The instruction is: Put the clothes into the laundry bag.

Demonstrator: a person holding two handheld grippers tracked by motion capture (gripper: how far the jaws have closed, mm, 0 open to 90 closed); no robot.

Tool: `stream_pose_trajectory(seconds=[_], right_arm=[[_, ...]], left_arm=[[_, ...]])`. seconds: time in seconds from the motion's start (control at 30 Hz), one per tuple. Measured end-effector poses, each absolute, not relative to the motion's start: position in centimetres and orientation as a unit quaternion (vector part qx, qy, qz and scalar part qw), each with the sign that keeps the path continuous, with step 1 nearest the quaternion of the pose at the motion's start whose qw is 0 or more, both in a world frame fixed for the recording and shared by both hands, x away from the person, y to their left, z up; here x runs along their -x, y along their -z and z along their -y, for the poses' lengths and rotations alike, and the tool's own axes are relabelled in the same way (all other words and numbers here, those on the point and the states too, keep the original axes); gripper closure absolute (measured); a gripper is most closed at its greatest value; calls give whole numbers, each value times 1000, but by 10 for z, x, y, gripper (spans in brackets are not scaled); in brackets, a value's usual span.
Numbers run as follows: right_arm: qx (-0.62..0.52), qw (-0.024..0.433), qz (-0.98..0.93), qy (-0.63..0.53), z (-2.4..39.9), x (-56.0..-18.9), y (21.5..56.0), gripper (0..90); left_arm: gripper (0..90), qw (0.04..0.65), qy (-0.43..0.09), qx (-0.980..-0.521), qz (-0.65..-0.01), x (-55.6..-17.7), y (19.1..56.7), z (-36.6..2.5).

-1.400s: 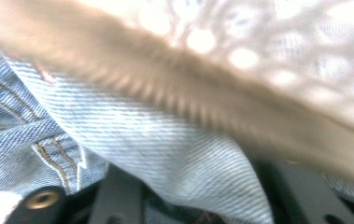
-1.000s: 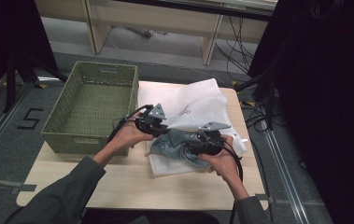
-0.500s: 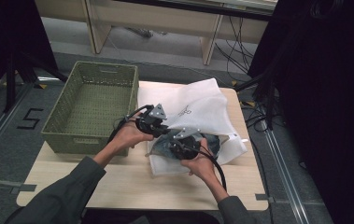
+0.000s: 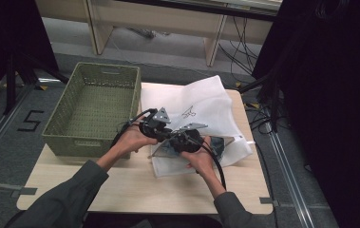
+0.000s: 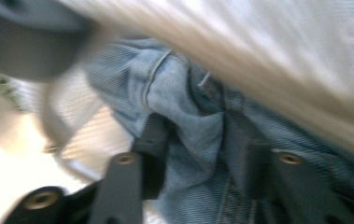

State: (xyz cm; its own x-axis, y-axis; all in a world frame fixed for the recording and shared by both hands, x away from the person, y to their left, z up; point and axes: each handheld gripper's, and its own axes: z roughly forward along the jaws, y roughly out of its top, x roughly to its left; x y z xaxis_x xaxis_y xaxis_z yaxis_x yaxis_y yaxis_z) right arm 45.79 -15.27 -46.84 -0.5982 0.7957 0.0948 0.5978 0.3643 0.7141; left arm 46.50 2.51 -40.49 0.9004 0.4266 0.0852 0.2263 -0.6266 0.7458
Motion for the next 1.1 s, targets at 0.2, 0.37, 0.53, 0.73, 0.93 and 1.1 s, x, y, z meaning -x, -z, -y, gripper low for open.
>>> stream_pose_trajectory(seconds=[0.2,0.37,0.53,0.73,0.93,1.1], right_arm=[[-395,143,-832,-363,163,-436,451,479],[-394,159,-828,-366,189,-421,434,468],[-396,175,-819,-376,217,-412,424,450],[-407,173,-818,-367,235,-399,425,440],[-408,172,-819,-364,248,-390,425,419],[-427,166,-816,-352,258,-386,431,401]], left_arm=[[775,395,-129,-891,-185,-464,406,-25],[725,399,-134,-887,-191,-463,402,-27],[638,404,-140,-882,-195,-449,395,-31],[587,399,-108,-890,-191,-423,416,-18],[484,352,-76,-918,-168,-413,461,1],[473,342,-77,-919,-181,-414,484,5]])
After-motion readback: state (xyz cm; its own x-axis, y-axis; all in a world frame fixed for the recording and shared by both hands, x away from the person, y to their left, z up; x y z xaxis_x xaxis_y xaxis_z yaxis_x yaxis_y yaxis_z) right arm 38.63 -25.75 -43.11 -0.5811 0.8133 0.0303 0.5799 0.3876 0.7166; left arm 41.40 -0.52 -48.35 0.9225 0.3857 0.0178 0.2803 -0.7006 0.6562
